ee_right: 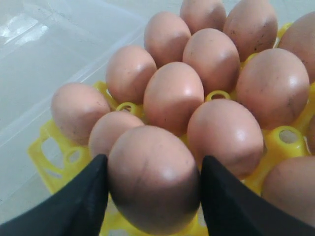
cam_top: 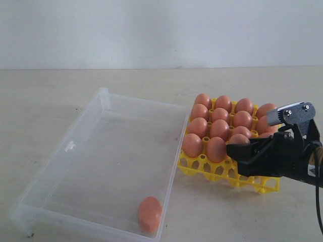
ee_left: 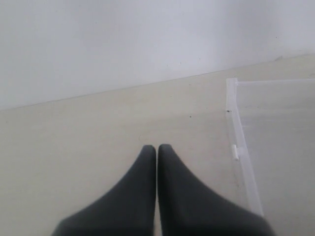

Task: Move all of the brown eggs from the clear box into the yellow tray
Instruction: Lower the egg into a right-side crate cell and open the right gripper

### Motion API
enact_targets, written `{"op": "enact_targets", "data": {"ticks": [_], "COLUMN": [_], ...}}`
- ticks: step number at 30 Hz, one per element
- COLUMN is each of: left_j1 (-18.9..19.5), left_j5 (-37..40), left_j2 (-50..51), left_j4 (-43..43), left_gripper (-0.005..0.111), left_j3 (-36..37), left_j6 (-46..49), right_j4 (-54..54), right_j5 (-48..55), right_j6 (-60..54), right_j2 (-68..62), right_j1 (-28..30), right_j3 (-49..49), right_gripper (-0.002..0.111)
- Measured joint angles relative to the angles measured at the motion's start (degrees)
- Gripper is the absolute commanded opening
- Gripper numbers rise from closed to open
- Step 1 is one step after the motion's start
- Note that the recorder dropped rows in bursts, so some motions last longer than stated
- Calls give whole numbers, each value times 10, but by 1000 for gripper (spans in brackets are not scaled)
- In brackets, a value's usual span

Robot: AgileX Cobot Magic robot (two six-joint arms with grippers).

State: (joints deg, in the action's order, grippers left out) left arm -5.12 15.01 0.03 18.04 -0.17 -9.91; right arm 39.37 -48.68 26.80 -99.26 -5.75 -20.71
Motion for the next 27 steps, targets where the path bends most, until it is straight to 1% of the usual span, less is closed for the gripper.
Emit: {"op": "enact_targets", "data": {"ticks": [2,7,10,11,19,23,25,26,27], "left_j1": [0,0,0,0,0,0,0,0,0], "left_j5": [0,0,0,0,0,0,0,0,0], "left_j2": [0,0,0,0,0,0,0,0,0], "left_j4": [0,0,0,0,0,0,0,0,0], "left_gripper": [1,1,1,1,1,1,1,1,1], "left_j3": [0,0,0,0,0,0,0,0,0], "left_j6": [0,0,0,0,0,0,0,0,0], "right_j4": [0,-3,-3,-3,-3,12,34,43,47], "right_j5": [0,0,0,0,0,-12,-48,-68,-91], "right_j6": [0,1,10,11,15,43,67,76,87], "right_j2": [0,0,0,0,0,11,34,49,62], "right_j1": [0,0,0,0,0,0,0,0,-4], "right_j3": [0,0,0,0,0,1,1,0,-6], "right_gripper": [18,49,60,61,60,60,53,43,29]}}
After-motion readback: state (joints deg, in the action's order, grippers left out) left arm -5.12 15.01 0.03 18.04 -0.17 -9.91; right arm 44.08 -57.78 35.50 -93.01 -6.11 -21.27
